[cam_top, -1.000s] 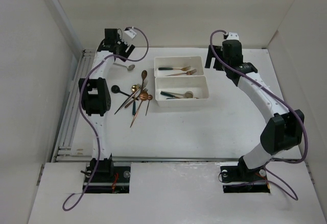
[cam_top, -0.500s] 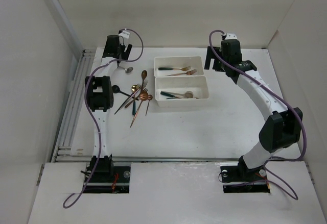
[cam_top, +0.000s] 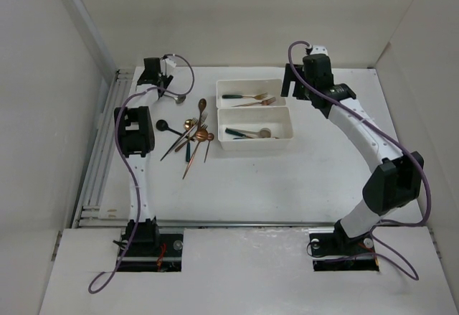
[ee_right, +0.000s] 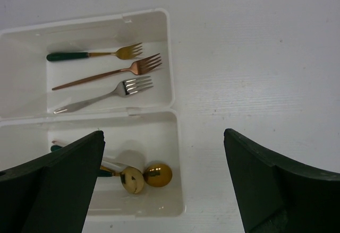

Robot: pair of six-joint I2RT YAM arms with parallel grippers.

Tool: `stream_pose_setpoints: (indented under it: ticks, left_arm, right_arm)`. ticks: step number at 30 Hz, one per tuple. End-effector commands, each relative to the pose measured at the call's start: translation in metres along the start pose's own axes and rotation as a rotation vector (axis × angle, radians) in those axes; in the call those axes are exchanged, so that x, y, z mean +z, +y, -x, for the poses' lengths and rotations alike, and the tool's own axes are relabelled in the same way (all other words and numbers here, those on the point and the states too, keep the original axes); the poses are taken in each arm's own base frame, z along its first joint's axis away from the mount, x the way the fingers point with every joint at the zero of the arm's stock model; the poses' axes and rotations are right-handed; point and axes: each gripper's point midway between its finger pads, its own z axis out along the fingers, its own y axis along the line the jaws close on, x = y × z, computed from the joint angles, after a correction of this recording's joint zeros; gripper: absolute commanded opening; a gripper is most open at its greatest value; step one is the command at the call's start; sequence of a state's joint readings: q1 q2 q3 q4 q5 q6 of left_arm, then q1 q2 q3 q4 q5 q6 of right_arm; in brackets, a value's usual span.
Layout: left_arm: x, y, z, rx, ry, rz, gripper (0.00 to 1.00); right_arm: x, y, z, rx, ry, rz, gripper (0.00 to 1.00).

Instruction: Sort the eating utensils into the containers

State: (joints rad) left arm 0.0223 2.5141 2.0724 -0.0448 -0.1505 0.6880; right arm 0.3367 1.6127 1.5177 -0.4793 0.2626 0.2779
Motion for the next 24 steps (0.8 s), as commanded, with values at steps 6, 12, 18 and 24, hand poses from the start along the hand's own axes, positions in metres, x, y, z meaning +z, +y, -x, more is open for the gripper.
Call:
stream_pose_setpoints:
  ticks: [6,12,18,24]
  left_arm:
    - [-0.088,-0.046,-0.071,0.272,0.116,-0.384,0.52]
    - [-0.1,-0.038,-0.066,0.108,0.125,-0.351,0.66]
    - [-0.112,-0.017,-0.017,-0.038,0.046,-0.373,0.69]
    - [-0.13,-0.044,0.008,-0.049,-0.023,-0.441,0.72]
  right_arm:
    - [-0.034,0.019,0.014,0.015,-0.083,0.005,0.98]
    - [-0.033,0.015,0.003,0.013,-0.08,0.002,0.98]
    - [-0.04,0.02,-0.003,-0.011,-0.07,0.016,0.98]
    - [-0.044,0.015,-0.017,-0.032,-0.054,0.007,0.98]
